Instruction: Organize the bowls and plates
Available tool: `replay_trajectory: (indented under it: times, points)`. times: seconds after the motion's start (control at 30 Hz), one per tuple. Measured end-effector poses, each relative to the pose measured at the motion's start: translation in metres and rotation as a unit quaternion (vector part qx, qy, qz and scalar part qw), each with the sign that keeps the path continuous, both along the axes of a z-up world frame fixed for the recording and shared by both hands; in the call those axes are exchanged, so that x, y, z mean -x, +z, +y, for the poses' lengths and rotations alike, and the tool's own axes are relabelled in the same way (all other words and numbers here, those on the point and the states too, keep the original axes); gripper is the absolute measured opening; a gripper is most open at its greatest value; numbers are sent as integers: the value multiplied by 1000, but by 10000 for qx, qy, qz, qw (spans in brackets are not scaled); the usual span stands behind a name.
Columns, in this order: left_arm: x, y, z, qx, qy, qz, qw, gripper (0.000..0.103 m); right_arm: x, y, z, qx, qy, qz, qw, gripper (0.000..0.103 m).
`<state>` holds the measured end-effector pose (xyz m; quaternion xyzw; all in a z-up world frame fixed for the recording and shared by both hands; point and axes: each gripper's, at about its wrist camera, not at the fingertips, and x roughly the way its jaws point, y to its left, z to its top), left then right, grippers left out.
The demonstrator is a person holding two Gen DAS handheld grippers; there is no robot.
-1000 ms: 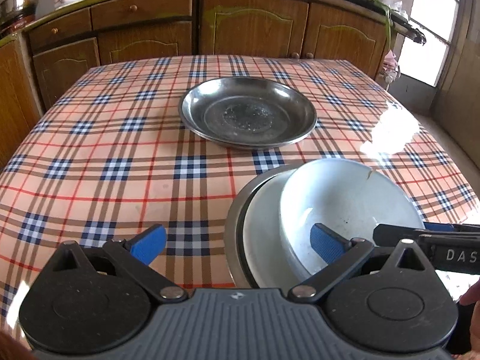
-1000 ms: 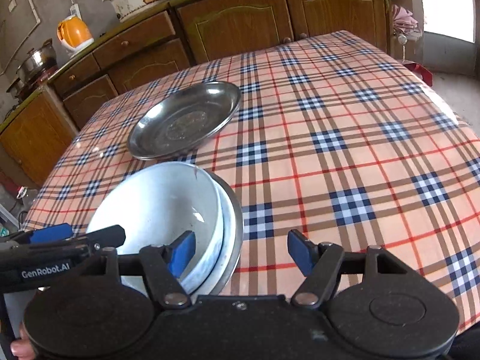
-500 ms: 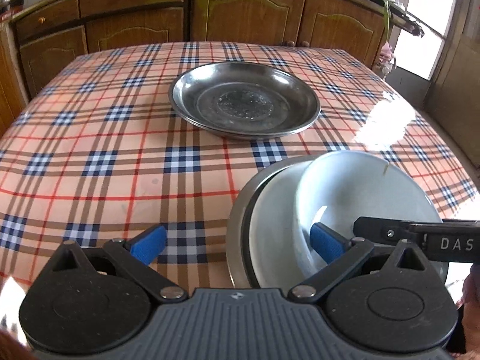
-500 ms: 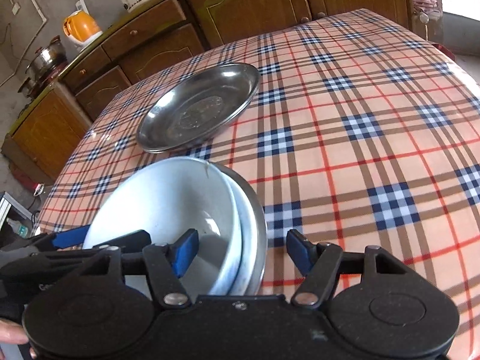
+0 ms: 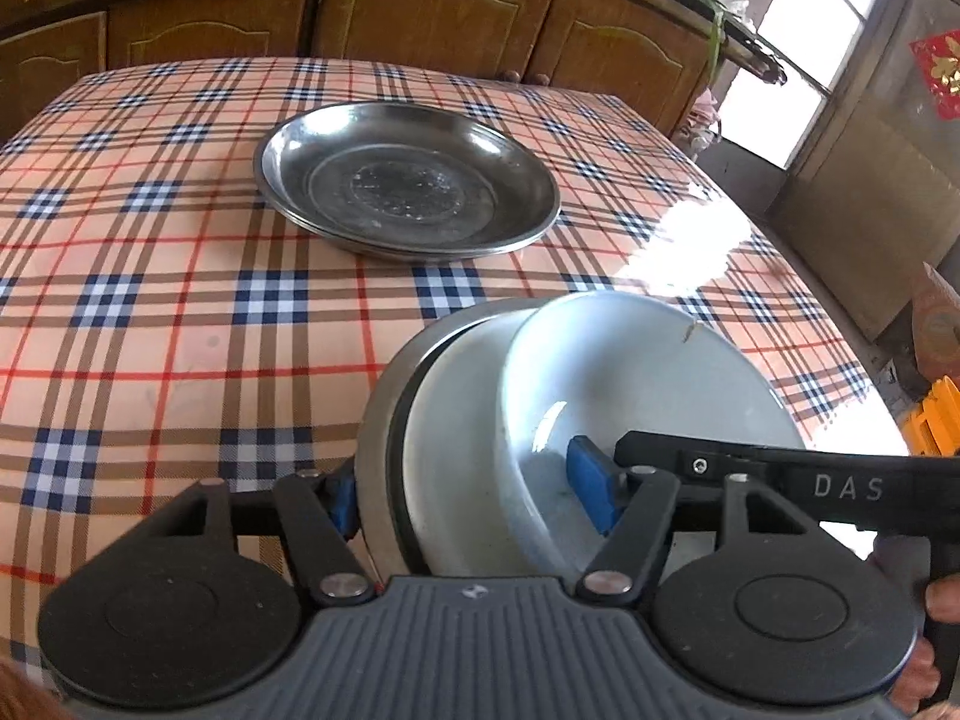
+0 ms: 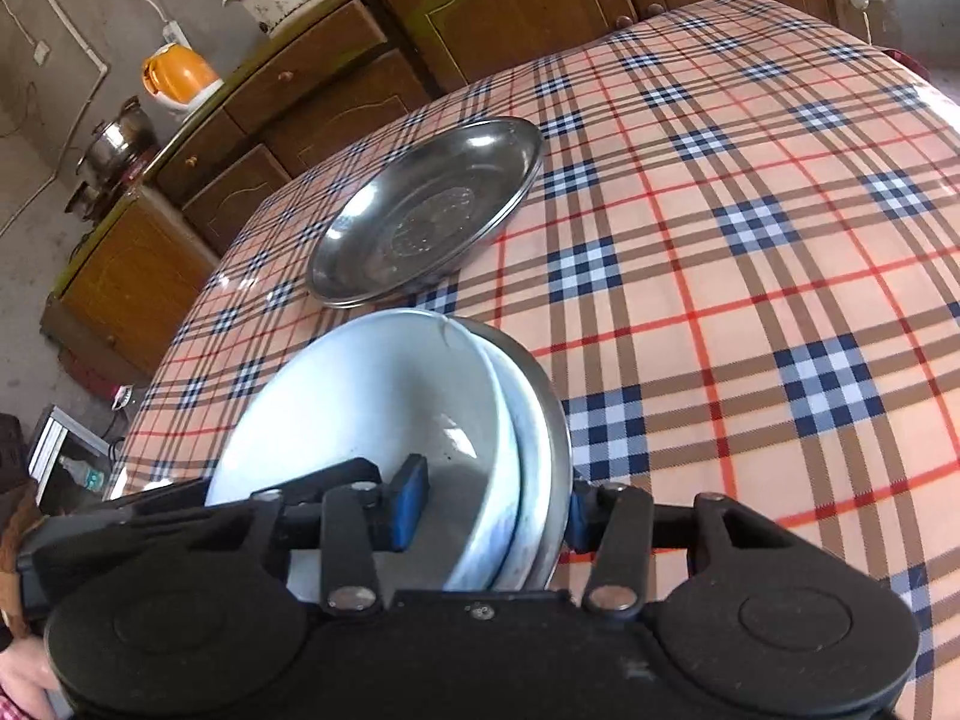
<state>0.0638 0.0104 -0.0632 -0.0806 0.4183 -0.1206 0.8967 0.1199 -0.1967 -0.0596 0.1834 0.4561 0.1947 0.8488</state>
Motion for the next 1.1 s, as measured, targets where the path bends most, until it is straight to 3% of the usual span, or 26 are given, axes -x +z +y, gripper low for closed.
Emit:
replay_trajectory:
  times: [0.57,1.1]
  points:
    - [11,5,3,-62,121,-82,9999,65,10,4,4,91,18,-138,9999,54]
    - [34,48,5,-85,250,-410,9988,65,29,52,8,97,145,-585,9981,54]
